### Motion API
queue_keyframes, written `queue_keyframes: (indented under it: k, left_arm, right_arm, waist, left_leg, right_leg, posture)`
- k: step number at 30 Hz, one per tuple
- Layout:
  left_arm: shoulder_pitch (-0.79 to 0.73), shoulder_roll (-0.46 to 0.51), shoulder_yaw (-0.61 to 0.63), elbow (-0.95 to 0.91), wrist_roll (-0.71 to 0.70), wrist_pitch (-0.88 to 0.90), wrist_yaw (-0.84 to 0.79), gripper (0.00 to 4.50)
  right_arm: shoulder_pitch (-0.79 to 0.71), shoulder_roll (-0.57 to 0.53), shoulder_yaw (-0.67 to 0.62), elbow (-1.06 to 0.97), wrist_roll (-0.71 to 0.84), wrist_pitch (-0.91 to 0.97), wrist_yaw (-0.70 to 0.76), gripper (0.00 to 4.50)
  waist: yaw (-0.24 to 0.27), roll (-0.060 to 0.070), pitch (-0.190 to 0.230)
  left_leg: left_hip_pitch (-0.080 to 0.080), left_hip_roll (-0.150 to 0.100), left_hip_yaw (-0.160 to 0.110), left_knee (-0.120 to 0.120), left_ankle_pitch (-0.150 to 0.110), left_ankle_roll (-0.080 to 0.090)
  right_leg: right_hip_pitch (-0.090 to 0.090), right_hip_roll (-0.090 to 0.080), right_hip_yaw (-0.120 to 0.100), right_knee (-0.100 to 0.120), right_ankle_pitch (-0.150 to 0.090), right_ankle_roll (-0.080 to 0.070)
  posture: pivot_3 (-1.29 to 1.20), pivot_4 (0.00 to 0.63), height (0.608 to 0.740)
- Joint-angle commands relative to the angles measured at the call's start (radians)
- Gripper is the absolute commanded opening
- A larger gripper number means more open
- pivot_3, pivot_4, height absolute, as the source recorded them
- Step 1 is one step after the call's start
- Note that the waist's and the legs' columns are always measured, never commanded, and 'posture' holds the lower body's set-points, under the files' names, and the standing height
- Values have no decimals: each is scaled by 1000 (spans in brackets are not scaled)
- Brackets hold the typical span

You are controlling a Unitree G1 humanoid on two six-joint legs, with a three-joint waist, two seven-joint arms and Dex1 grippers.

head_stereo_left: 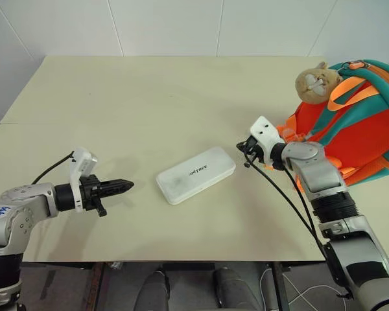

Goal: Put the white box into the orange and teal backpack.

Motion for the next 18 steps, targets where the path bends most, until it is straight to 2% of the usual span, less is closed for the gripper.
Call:
queue_keyframes:
  k: [1, 12, 18]
  left_arm:
    - [9, -10, -16, -29, -16, 28, 21, 32]
    - [-20, -128, -95, 13, 22, -48, 60, 32]
    - [-27, -162, -118, 33, 40, -99, 61, 32]
  right_arm:
    - [-23, 1, -1, -12, -20, -13, -7, 0]
    - [-10, 14, 11, -48, -29, 14, 14, 0]
    - [4, 6, 15, -99, -18, 47, 39, 0]
  waist:
    - [1, 0, 0]
    - [2, 0, 0]
    - [2, 0, 0]
  left_leg:
    - [0, 0, 0, 0, 0, 0]
    - [0, 0, -1, 0, 0, 0]
    - [0, 0, -1, 0, 0, 0]
  right_leg:
    - [0, 0, 0, 0, 0, 0]
    - [1, 0, -1, -1, 0, 0]
    - [1, 0, -1, -1, 0, 0]
  posture:
    - [0, 150, 740]
    - [0, 150, 740]
    - [0, 150, 740]
